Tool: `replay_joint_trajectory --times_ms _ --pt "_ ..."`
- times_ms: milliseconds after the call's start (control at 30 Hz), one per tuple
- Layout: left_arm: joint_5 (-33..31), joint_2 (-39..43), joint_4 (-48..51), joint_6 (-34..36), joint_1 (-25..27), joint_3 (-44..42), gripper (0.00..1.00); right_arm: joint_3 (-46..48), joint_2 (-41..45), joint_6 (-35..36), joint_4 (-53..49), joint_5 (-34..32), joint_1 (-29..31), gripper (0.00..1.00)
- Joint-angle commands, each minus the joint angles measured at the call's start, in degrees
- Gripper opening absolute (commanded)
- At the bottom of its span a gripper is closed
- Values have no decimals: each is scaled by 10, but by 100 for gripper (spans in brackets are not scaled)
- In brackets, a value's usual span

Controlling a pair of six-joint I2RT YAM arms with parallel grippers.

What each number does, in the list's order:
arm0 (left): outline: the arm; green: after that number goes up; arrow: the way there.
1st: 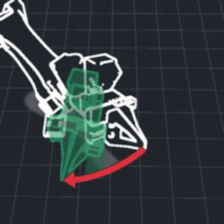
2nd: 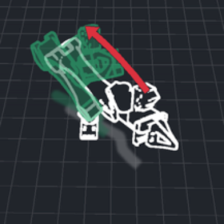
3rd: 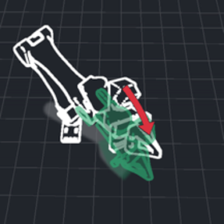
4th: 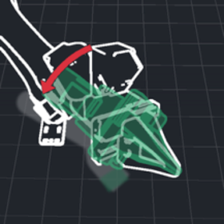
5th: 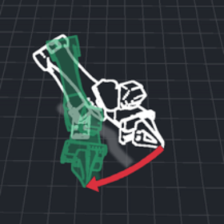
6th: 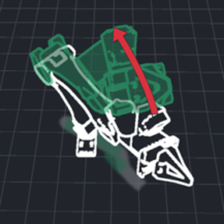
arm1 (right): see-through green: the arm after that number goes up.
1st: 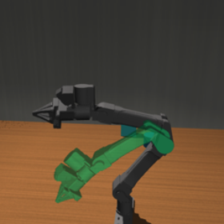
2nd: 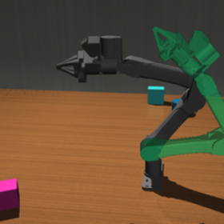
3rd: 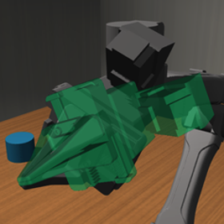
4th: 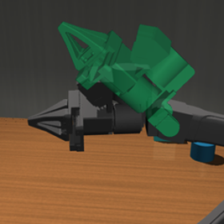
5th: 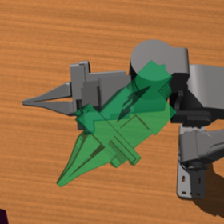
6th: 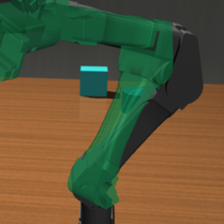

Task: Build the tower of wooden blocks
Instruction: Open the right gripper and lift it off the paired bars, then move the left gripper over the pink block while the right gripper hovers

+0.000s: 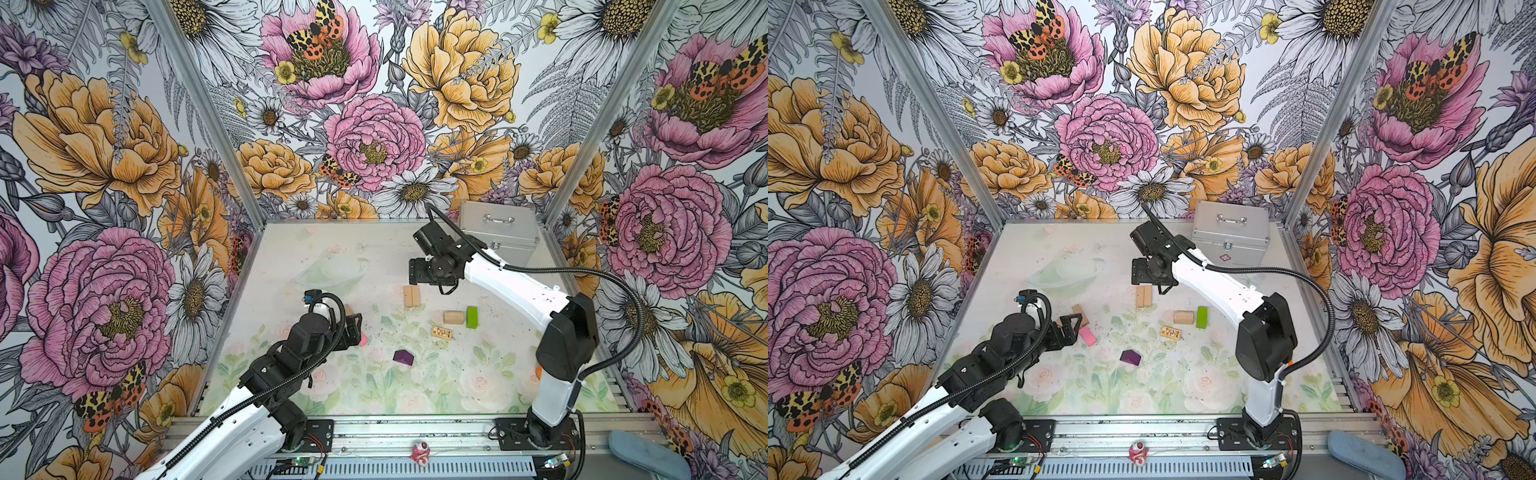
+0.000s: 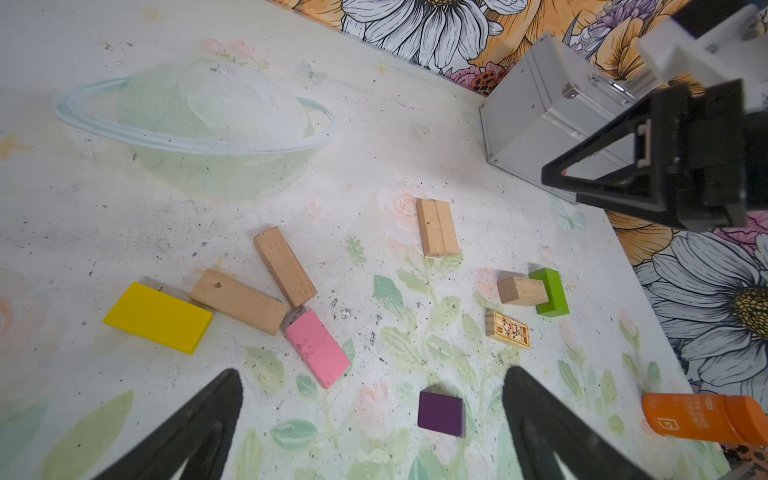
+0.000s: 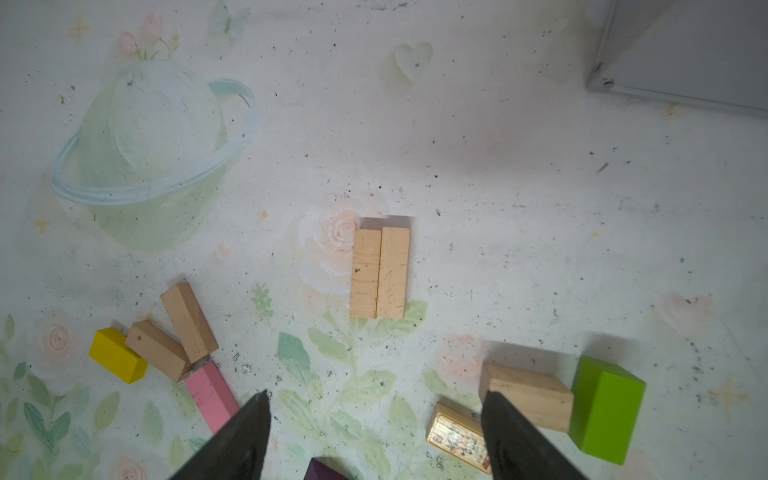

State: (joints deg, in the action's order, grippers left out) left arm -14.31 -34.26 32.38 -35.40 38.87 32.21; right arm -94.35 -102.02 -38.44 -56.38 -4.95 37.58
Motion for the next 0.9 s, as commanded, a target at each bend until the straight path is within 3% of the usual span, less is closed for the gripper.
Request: replay_joint_trajectory --times_ms 0,333,433,867 --pt "-11 9 21 -29 12 -11 99 61 34 6 -4 -20 2 82" --pt "-102 -59 68 -128 87 -16 96 225 168 10 32 -20 4 82" --pt "-123 -72 67 -152 106 -20 89 259 191 11 42 -20 3 82" --pt "-130 -187 39 -161 114 8 87 330 222 39 77 -4 -24 83"
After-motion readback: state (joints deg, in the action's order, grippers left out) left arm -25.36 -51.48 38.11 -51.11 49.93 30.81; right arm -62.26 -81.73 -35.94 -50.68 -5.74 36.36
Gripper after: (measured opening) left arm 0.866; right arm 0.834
